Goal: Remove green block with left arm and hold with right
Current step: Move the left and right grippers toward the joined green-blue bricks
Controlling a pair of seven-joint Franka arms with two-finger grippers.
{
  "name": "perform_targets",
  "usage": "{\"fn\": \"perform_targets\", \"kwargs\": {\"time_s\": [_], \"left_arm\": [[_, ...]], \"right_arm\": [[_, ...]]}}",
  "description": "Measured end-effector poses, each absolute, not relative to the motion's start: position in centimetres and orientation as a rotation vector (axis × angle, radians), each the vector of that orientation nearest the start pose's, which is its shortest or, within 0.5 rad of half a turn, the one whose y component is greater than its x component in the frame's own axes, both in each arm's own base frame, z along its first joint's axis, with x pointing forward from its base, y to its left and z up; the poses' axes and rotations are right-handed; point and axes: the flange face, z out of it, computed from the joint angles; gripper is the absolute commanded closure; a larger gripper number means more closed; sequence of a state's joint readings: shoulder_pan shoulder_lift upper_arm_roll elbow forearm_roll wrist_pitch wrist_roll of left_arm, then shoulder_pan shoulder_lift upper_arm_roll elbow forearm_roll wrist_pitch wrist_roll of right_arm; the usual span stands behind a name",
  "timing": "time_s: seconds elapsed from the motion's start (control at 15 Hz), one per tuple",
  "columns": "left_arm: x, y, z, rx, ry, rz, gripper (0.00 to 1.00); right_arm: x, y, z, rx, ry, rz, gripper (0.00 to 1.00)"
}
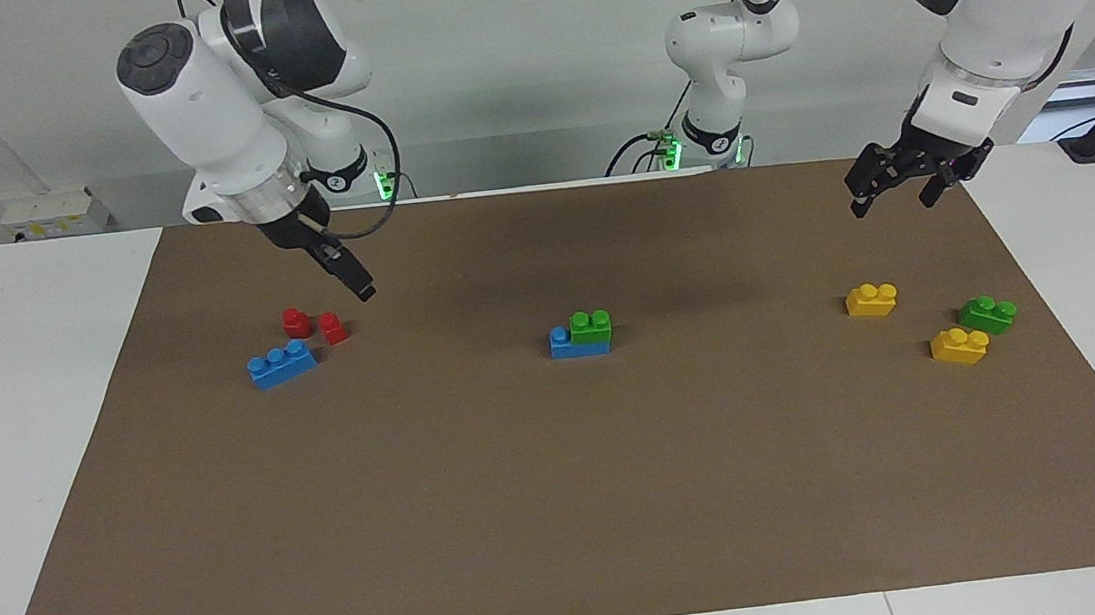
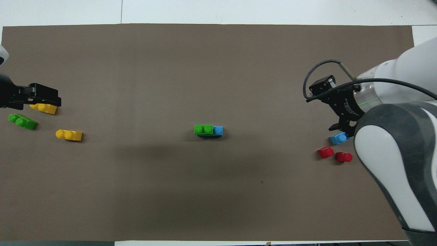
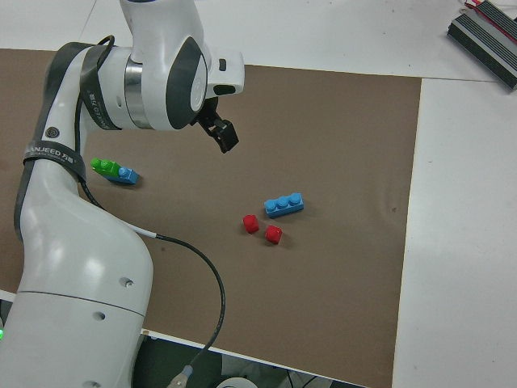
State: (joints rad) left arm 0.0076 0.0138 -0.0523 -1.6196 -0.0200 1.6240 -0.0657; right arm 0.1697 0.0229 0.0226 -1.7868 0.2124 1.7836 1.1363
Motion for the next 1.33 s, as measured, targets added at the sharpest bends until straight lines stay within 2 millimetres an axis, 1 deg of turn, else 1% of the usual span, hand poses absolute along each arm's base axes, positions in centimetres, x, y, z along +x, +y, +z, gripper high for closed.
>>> {"fn": "perform_targets", "kwargs": {"time_s": [0.13, 0.2, 0.33, 0.53, 0.73, 0.93, 1.0, 1.2, 1.33], "left_arm": [[55.9, -3.5, 58.9, -3.155, -0.162, 0.037, 0.0], [55.7, -4.4, 58.3, -3.149, -0.236, 0.04, 0.0], [55.0, -7.2, 57.0, -3.133, -0.379, 0.034, 0.0], [53.2, -11.9, 55.3, -3.102, -0.579, 0.015, 0.0], [51.4, -16.5, 54.1, -3.033, -0.901, -0.01, 0.0], [50.4, -20.2, 53.5, -2.94, -1.231, -0.041, 0.0], [50.1, -21.1, 53.3, -2.903, -1.343, -0.051, 0.0], [49.7, -23.2, 52.4, -2.796, -1.639, -0.084, 0.0], [49.4, -24.4, 51.6, -2.729, -1.784, -0.088, 0.0]], "right_arm": [[55.6, 15.0, 50.3, -2.49, 1.575, 0.274, 0.02], [55.6, 16.0, 49.0, -2.405, 1.654, 0.3, 0.02], [55.4, 17.8, 46.6, -2.265, 1.793, 0.338, 0.02], [54.6, 20.3, 44.5, -2.186, 1.897, 0.364, 0.02], [54.1, 22.8, 42.3, -2.133, 1.914, 0.376, 0.02], [53.6, 24.8, 40.1, -2.086, 1.913, 0.388, 0.03], [53.5, 25.5, 39.5, -2.07, 1.912, 0.386, 0.03], [53.1, 27.4, 38.0, -2.053, 1.909, 0.374, 0.03], [52.8, 28.5, 36.9, -2.055, 1.907, 0.374, 0.03]]}}
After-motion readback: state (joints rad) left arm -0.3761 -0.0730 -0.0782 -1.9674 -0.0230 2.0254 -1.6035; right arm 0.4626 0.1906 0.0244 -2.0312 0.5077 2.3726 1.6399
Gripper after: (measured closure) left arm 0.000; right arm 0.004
